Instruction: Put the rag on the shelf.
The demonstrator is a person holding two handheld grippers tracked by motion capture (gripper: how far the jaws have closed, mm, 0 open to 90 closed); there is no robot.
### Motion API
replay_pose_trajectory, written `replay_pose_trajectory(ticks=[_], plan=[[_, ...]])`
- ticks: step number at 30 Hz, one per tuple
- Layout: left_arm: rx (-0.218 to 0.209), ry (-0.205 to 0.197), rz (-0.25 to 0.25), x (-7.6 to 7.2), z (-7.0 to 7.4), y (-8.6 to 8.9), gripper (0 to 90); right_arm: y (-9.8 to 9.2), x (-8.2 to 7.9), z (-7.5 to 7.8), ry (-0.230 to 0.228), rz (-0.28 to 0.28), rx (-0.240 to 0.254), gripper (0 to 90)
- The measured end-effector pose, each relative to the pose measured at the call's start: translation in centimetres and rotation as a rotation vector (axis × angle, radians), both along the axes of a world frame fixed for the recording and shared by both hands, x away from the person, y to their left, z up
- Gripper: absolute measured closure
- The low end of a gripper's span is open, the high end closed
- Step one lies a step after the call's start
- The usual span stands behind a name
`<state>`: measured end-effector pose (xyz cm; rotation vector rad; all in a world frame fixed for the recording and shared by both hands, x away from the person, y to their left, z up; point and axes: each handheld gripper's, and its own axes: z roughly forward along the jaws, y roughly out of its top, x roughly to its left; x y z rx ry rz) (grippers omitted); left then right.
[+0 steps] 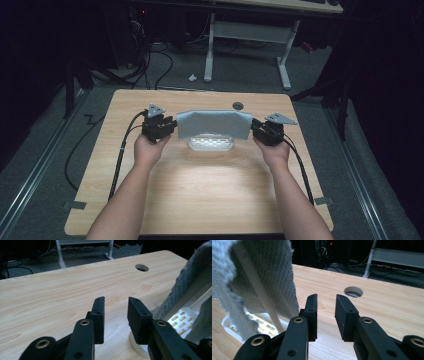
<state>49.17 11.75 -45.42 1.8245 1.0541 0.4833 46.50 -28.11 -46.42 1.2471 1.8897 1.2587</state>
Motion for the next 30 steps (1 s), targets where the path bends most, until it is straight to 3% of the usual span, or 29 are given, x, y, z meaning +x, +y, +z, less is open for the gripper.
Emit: replay_pose_trajectory(ticks=[11, 19, 25, 27, 30], plan=[[0.002, -0.009, 0.05, -0.4, -0.2, 2.1, 59.9, -0.9, -0.5, 0.8, -0.015, -0.025, -0.008, 70.9], [0.0, -0.028, 0.058, -0.9, -0.1, 3.3, 55.0, -1.1, -0.7, 1.0, -0.018, -0.031, -0.019, 68.4], [0.038, -0.051, 0.058, -1.8, 0.0, 4.3, 50.1, -1.2, -1.2, 1.2, -0.011, -0.03, -0.032, 62.4], [0.039, -0.053, 0.056, -2.2, 0.0, 4.7, 48.8, -1.3, -1.7, 1.3, -0.03, -0.028, -0.021, 61.2], [0.052, -0.057, 0.05, -2.9, 0.1, 5.2, 47.0, -1.7, -2.3, 1.4, -0.021, -0.031, -0.01, 57.6]])
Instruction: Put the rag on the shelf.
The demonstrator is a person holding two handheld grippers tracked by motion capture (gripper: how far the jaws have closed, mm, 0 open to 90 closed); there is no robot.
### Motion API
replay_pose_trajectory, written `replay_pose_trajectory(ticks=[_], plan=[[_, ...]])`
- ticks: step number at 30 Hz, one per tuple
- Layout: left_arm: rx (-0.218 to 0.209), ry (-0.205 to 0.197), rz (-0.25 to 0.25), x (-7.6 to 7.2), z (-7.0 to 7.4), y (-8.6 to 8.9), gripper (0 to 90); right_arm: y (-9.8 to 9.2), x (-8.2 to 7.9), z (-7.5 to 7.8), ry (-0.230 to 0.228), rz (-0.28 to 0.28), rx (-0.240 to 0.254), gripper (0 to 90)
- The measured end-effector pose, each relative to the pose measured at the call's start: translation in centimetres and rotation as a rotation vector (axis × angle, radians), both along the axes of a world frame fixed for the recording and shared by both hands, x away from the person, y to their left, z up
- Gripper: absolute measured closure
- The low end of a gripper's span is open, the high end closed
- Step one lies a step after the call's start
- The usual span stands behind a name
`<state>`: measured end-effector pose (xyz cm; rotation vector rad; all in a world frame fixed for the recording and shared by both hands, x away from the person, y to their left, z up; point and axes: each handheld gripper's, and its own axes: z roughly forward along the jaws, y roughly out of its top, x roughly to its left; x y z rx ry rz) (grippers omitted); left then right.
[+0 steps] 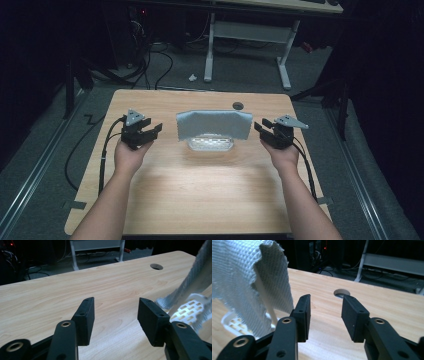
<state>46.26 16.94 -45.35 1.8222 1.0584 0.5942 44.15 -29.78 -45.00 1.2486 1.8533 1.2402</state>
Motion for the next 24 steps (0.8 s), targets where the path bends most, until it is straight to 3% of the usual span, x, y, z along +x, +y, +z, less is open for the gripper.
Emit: replay_pose_trajectory(ticks=[4, 8, 10, 12, 14, 16, 19, 22, 24], plan=[[0.002, -0.006, -0.016, -1.5, 0.0, 0.5, 44.7, 0.0, -1.2, 0.4, 0.007, 0.014, -0.033, 51.8], [0.006, -0.01, -0.047, -3.8, -0.2, 0.9, 43.2, 0.0, -3.3, 0.8, -0.038, 0.026, -0.041, 49.4], [-0.011, -0.002, -0.056, -5.3, -0.4, 1.1, 42.3, 0.1, -4.5, 0.9, -0.046, 0.029, -0.059, 47.5], [-0.005, 0.007, -0.071, -7.1, -0.8, 1.1, 41.6, 0.3, -5.9, 1.0, -0.033, 0.031, -0.092, 44.0], [0.003, 0.009, -0.087, -9.1, -1.4, 0.9, 41.4, 0.5, -7.5, 0.9, -0.051, 0.038, -0.093, 42.7], [-0.001, 0.021, -0.103, -10.8, -1.9, 0.6, 41.3, 0.9, -9.1, 0.8, -0.023, 0.037, -0.102, 40.7], [0.007, 0.05, -0.134, -12.8, -2.8, -0.9, 41.4, 1.6, -11.5, 0.2, -0.004, 0.055, -0.077, 39.7], [0.007, 0.092, -0.191, -14.7, -4.3, -3.6, 41.4, 3.0, -13.8, -0.9, -0.002, 0.078, -0.136, 38.4], [0.037, 0.114, -0.242, -16.3, -5.7, -5.6, 42.6, 3.9, -15.3, -2.2, 0.015, 0.086, -0.126, 36.7]])
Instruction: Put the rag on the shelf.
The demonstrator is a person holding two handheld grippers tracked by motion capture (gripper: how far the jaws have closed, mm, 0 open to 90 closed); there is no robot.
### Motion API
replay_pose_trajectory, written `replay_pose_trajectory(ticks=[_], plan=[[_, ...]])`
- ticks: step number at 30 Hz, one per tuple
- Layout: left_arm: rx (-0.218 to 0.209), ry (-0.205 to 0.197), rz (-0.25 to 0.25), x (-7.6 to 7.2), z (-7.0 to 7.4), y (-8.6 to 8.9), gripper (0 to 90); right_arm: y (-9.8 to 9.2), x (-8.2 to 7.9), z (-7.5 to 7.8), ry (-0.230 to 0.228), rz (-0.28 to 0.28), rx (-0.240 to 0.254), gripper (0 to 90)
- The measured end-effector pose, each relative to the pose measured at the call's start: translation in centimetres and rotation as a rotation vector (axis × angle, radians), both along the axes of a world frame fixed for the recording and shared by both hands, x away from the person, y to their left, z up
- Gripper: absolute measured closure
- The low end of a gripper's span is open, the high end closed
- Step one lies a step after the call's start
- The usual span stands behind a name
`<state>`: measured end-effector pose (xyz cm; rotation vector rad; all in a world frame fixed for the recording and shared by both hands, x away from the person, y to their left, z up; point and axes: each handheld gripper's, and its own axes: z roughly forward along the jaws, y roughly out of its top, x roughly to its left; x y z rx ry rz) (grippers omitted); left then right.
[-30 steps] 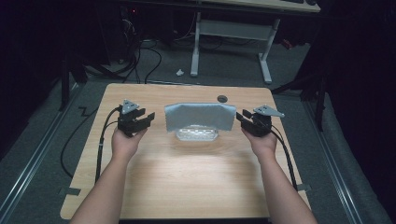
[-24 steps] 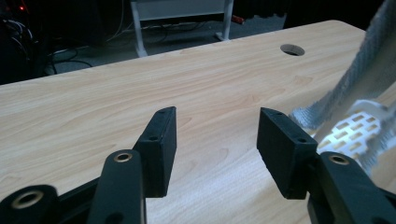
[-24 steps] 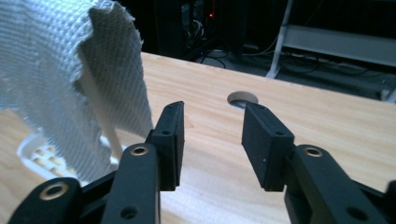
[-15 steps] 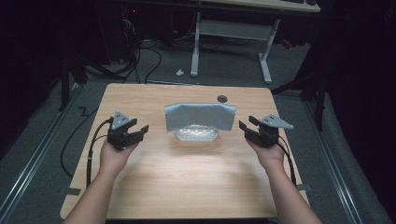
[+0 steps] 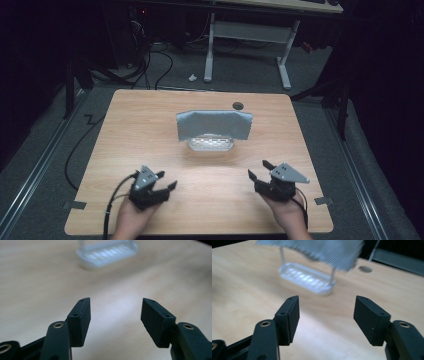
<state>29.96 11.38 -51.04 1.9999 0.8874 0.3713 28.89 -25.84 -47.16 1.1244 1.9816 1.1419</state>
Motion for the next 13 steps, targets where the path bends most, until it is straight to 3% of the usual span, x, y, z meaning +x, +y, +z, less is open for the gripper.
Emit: replay_pose_trajectory(ticks=[1, 2, 3, 4, 5, 6, 8, 9, 11, 13], plan=[[0.026, 0.043, -0.054, -0.4, -0.3, -1.0, 45.2, 0.4, -0.8, -1.1, 0.007, 0.004, 0.004, 36.2], [0.059, 0.052, -0.107, -0.9, -0.5, -1.9, 44.3, 0.9, -1.6, -2.5, 0.018, 0.005, 0.003, 38.0], [0.091, 0.03, -0.128, -1.4, -0.6, -2.4, 43.8, 1.4, -2.2, -3.7, 0.051, 0.017, -0.034, 41.1], [0.1, 0.025, -0.143, -1.7, -0.7, -2.8, 43.5, 2.0, -2.2, -4.1, 0.097, 0.055, -0.082, 35.7], [0.107, 0.031, -0.153, -1.7, -0.8, -3.1, 42.4, 2.3, -2.4, -4.1, 0.069, 0.065, -0.119, 37.4], [0.12, 0.03, -0.157, -1.7, -0.9, -3.3, 41.1, 2.4, -2.5, -4.1, 0.038, 0.062, -0.129, 39.7], [0.131, 0.034, -0.148, -1.3, -1.1, -3.3, 40.0, 2.4, -2.0, -4.3, 0.075, 0.057, -0.097, 37.5], [0.122, 0.038, -0.14, -1.1, -1.1, -3.1, 39.8, 2.4, -1.7, -4.4, 0.095, 0.056, -0.082, 37.5], [0.089, 0.059, -0.124, -0.8, -1.2, -2.7, 39.9, 2.5, -1.5, -4.5, 0.073, 0.059, -0.11, 37.4], [0.084, 0.064, -0.106, -0.6, -1.3, -2.3, 39.7, 2.0, -1.4, -4.6, 0.076, 0.052, -0.11, 37.3]])
